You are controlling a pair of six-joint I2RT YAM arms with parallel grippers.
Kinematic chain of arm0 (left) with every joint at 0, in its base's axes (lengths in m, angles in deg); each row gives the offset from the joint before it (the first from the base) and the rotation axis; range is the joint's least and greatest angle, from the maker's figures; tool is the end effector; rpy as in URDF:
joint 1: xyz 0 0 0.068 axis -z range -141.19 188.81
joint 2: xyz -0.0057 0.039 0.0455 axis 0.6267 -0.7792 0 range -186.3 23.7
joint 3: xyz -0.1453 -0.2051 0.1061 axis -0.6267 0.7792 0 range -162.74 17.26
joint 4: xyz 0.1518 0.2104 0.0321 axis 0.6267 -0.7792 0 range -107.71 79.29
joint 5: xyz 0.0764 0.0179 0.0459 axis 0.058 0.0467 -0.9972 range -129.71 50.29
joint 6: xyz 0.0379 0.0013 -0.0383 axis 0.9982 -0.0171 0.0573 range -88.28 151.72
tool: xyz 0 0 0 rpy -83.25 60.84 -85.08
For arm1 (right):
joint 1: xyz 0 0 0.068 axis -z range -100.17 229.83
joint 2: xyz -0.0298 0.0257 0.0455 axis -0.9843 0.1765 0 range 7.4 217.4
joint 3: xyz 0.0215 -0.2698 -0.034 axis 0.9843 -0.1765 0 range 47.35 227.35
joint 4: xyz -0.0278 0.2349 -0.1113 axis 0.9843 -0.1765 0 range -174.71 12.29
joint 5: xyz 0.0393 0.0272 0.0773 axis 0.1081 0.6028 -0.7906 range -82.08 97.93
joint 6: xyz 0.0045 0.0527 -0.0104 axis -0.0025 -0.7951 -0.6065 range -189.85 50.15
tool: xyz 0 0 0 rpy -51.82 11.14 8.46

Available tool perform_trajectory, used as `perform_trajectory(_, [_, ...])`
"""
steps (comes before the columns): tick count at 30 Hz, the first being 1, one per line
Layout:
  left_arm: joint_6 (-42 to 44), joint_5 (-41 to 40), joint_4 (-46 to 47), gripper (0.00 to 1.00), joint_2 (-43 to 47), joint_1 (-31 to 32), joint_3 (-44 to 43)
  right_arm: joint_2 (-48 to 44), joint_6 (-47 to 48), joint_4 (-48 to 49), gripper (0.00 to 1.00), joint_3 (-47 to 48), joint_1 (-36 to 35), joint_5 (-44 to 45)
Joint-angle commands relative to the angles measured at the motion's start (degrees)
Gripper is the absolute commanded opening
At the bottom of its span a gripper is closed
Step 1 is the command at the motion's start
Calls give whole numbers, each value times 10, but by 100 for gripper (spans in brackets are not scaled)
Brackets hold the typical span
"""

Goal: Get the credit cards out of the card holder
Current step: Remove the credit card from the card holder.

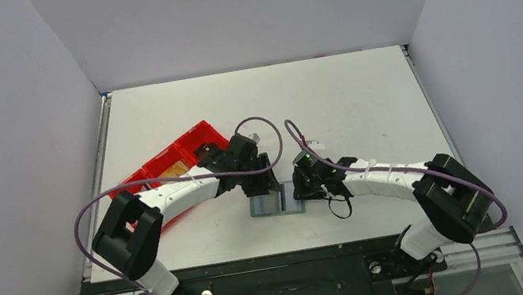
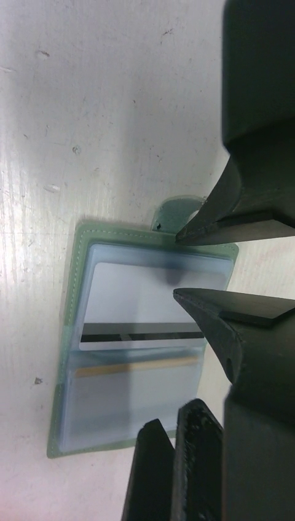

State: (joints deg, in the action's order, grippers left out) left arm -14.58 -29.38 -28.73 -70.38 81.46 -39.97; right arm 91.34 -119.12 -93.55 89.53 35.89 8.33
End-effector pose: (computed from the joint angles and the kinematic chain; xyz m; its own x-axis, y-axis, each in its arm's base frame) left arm 0.2410 -0.2306 0.1888 -0.9524 -0.0898 -0.2915 0.0780 0.8522 -0.5174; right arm 0.1972 0.1897 0.1651 -0.9205 0.1655 -0.3541 0.0098 0.9155 0.4022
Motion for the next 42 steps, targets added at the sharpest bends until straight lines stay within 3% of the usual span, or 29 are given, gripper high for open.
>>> perform_trajectory(1, [2, 30, 44, 42, 4, -2, -3, 16, 0, 27, 27, 20, 0, 26])
perform_trajectory(9, [8, 40, 55, 40, -22, 0, -5, 35, 2, 32, 10, 14, 7, 30])
perform_trajectory(19, [16, 43, 64, 40, -54, 0, -2, 49, 6, 39, 1, -1, 13, 26])
perform_trajectory(42, [20, 44, 80, 37, -97, 15, -2, 57, 14, 49, 0, -17, 33, 15])
